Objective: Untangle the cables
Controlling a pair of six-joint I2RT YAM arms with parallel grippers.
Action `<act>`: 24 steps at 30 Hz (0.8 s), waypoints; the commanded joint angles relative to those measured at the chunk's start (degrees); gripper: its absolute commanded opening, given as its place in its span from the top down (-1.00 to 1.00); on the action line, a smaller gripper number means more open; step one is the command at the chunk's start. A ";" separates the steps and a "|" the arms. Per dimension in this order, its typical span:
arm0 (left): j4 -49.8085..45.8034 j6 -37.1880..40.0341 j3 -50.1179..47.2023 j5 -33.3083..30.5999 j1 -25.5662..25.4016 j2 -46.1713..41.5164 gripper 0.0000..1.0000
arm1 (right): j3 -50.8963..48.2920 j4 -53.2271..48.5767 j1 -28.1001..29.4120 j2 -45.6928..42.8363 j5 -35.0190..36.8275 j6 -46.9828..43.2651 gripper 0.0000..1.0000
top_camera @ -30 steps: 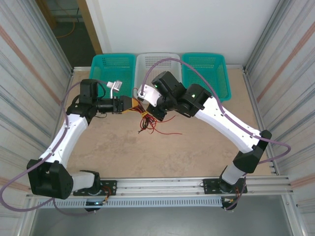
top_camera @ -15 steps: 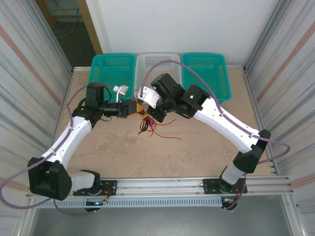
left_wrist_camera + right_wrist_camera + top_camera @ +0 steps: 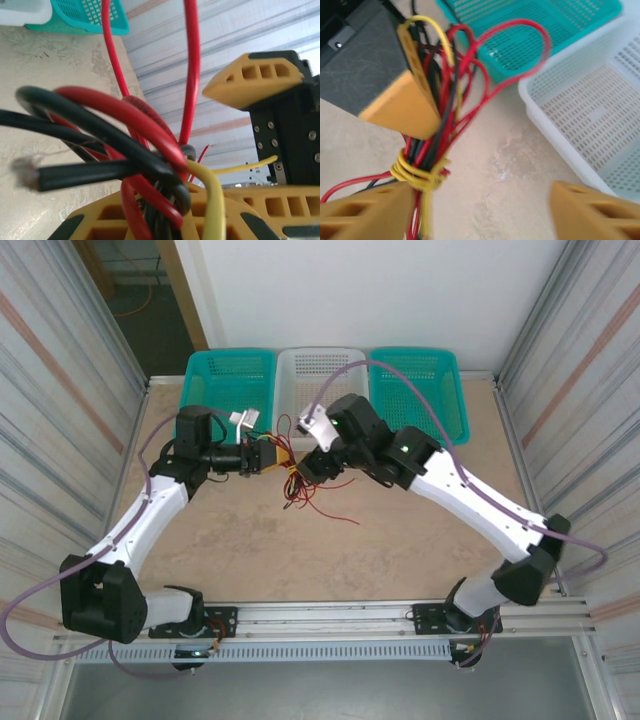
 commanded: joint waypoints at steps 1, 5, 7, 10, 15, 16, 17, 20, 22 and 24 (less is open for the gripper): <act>6.95 -7.35 -0.66 -1.54 1.05 -1.69 0.89 | -9.62 16.70 -0.67 -9.86 2.59 10.42 -0.61; 8.47 -9.78 -0.45 -2.41 1.15 -1.98 0.98 | -12.89 20.61 -6.36 -12.49 -6.84 25.93 -0.49; 8.40 -9.91 0.02 -2.50 1.15 -1.86 0.99 | -8.61 16.21 -8.27 -8.95 -11.42 29.11 -0.34; 8.10 -9.83 0.65 -2.83 1.15 -1.87 1.00 | -3.29 12.40 -8.03 -4.12 -14.86 30.13 -0.29; 7.23 -9.76 0.84 -3.78 1.19 -2.18 1.00 | 1.05 11.32 -8.09 0.12 -18.13 31.05 -0.02; 7.01 -9.77 0.84 -3.82 1.31 -2.22 1.00 | 1.43 11.30 -7.92 0.63 -18.78 30.81 0.00; 6.85 -9.78 0.84 -3.86 1.40 -2.22 1.00 | 1.62 11.18 -7.78 0.97 -19.15 30.62 0.02; 6.51 -9.78 0.92 -3.91 1.97 -2.31 1.00 | 1.65 10.39 -7.35 1.58 -19.91 29.78 -0.01; 6.31 -9.72 0.99 -3.95 2.35 -2.30 1.00 | 1.58 9.62 -6.96 1.62 -19.82 29.24 -0.01; 6.30 -9.82 1.14 -3.83 2.47 -2.07 1.00 | 1.41 9.15 -6.75 1.60 -19.07 28.65 0.07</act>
